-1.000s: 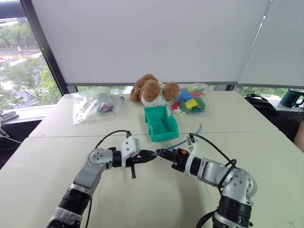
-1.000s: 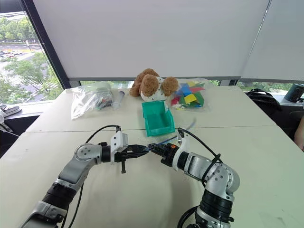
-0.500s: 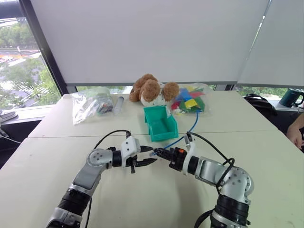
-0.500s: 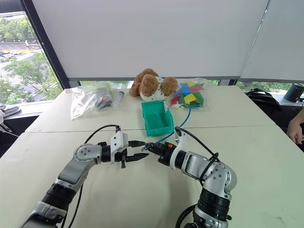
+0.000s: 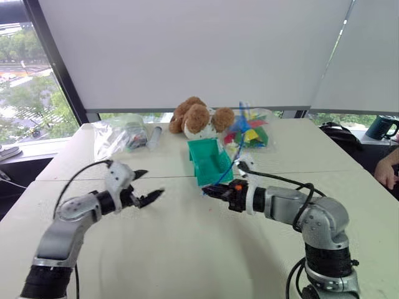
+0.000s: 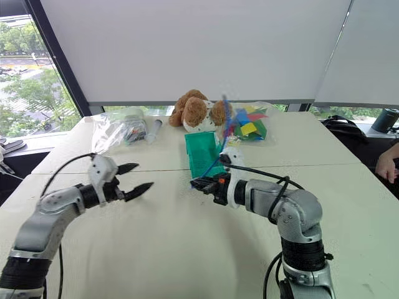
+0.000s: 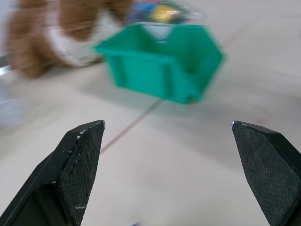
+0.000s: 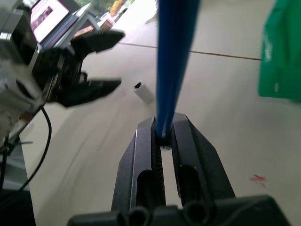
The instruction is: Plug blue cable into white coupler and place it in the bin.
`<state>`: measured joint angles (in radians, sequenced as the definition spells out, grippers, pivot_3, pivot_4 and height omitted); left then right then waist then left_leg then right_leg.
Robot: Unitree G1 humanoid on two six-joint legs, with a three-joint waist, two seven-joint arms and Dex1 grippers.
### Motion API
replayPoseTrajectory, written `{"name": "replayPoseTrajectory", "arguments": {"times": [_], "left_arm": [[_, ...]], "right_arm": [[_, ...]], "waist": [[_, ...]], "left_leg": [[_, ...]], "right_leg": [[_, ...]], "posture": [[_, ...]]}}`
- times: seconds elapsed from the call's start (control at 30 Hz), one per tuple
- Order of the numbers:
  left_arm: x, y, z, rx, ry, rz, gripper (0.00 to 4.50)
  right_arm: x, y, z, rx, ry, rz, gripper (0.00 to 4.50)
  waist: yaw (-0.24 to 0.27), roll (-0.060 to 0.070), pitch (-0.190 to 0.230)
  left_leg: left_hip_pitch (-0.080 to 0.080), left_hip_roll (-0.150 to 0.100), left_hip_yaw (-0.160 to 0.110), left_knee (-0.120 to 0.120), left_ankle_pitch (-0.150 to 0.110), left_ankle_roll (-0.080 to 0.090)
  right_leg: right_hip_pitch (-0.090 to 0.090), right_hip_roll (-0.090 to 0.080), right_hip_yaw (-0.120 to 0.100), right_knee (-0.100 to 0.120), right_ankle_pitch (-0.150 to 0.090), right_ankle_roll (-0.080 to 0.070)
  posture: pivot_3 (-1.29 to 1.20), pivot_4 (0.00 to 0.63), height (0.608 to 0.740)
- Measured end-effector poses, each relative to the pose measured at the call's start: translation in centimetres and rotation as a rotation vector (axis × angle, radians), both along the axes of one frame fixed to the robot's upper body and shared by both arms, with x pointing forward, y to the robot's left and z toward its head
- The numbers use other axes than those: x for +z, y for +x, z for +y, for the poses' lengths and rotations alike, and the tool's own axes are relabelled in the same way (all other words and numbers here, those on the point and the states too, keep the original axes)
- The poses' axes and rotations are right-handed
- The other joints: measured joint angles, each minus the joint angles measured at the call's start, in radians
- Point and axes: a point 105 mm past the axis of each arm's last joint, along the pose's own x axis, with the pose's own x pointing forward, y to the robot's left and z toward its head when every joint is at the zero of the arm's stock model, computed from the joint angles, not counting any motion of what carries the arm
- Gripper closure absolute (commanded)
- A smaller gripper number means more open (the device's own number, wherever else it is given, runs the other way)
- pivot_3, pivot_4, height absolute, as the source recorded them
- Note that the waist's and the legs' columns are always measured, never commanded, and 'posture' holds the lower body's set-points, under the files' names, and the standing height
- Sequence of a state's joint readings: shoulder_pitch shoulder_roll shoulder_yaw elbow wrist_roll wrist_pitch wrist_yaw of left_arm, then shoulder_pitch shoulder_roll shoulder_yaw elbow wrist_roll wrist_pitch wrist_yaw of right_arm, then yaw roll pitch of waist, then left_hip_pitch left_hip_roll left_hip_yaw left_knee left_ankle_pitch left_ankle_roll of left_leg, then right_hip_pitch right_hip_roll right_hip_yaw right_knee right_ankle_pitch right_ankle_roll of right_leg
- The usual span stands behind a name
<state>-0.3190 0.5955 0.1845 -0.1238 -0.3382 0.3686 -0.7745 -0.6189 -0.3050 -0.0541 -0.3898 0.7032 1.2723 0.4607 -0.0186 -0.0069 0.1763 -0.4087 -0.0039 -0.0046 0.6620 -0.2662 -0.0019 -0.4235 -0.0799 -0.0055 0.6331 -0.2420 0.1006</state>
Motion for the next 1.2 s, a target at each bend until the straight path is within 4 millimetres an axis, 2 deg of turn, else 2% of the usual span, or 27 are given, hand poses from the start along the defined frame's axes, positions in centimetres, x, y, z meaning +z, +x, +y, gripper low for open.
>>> {"name": "replayPoseTrajectory", "arguments": {"times": [0.13, 0.2, 0.33, 0.47, 0.77, 0.87, 1.07, 1.2], "left_arm": [[-1.9, -0.3, 1.9, 0.126, -0.004, 0.062, 0.08], [-2.7, -0.3, 2.3, 0.163, -0.002, 0.08, 0.08], [-3.8, 0.1, 2.2, 0.201, -0.007, 0.081, 0.08], [-5.8, 0.7, 2.4, 0.232, -0.041, 0.122, 0.08], [-8.6, 2.6, 2.1, 0.19, -0.143, 0.203, 0.08], [-8.9, 3.2, 2.0, 0.168, -0.162, 0.21, 0.97], [-8.9, 3.7, 1.3, 0.095, -0.218, 0.207, 4.09], [-8.9, 3.1, -0.6, -0.031, -0.215, 0.224, 4.09]], "right_arm": [[0.3, 0.4, 0.6, 0.042, -0.006, -0.048, 4.5], [0.6, 0.6, 0.8, 0.052, -0.002, -0.066, 4.5], [0.9, 0.5, 1.3, 0.084, 0.003, -0.088, 4.5], [1.0, 0.5, 1.1, 0.081, -0.001, -0.092, 4.5], [1.1, 0.5, 1.2, 0.073, -0.001, -0.1, 4.5], [1.2, 0.5, 1.2, 0.071, 0.002, -0.101, 4.5], [1.2, 0.5, 1.2, 0.061, -0.002, -0.106, 4.5], [1.4, 0.4, 0.8, 0.062, -0.028, -0.128, 4.5]], "waist": [[0.003, 0.0, 0.0], [0.007, 0.0, 0.0], [0.008, 0.0, 0.0], [0.007, -0.001, 0.0], [0.007, -0.001, 0.0], [0.007, -0.001, 0.0], [0.009, -0.001, 0.0], [0.011, -0.001, 0.0]], "left_leg": [[0.0, 0.0, 0.0, 0.0, 0.0, 0.0], [0.0, 0.0, 0.0, 0.0, 0.0, 0.0], [0.0, 0.0, 0.0, 0.0, 0.0, 0.0], [0.0, 0.0, 0.0, 0.0, 0.0, 0.0], [0.0, -0.001, 0.001, 0.0, 0.0, 0.0], [0.0, -0.001, 0.001, 0.0, 0.0, 0.0], [0.0, -0.001, 0.001, 0.0, 0.0, 0.0], [0.0, -0.001, 0.001, 0.0, 0.0, 0.0]], "right_leg": [[0.0, 0.0, 0.0, 0.0, 0.0, 0.0], [0.0, -0.001, 0.0, 0.0, 0.0, 0.0], [0.0, -0.002, 0.0, 0.0, 0.0, 0.0], [0.0, -0.002, 0.0, 0.0, 0.0, 0.0], [0.0, -0.002, 0.0, 0.0, 0.0, 0.0], [0.0, -0.002, 0.0, 0.0, 0.0, 0.0], [0.0, -0.003, 0.0, 0.0, 0.0, 0.0], [0.0, -0.003, 0.0, 0.0, 0.0, 0.0]], "posture": [[0.0, 0.15, 0.74], [0.0, 0.15, 0.74], [0.0, 0.15, 0.74], [0.0, 0.15, 0.74], [0.0, 0.15, 0.74], [0.0, 0.15, 0.74], [0.0, 0.15, 0.74], [0.0, 0.15, 0.74]]}}
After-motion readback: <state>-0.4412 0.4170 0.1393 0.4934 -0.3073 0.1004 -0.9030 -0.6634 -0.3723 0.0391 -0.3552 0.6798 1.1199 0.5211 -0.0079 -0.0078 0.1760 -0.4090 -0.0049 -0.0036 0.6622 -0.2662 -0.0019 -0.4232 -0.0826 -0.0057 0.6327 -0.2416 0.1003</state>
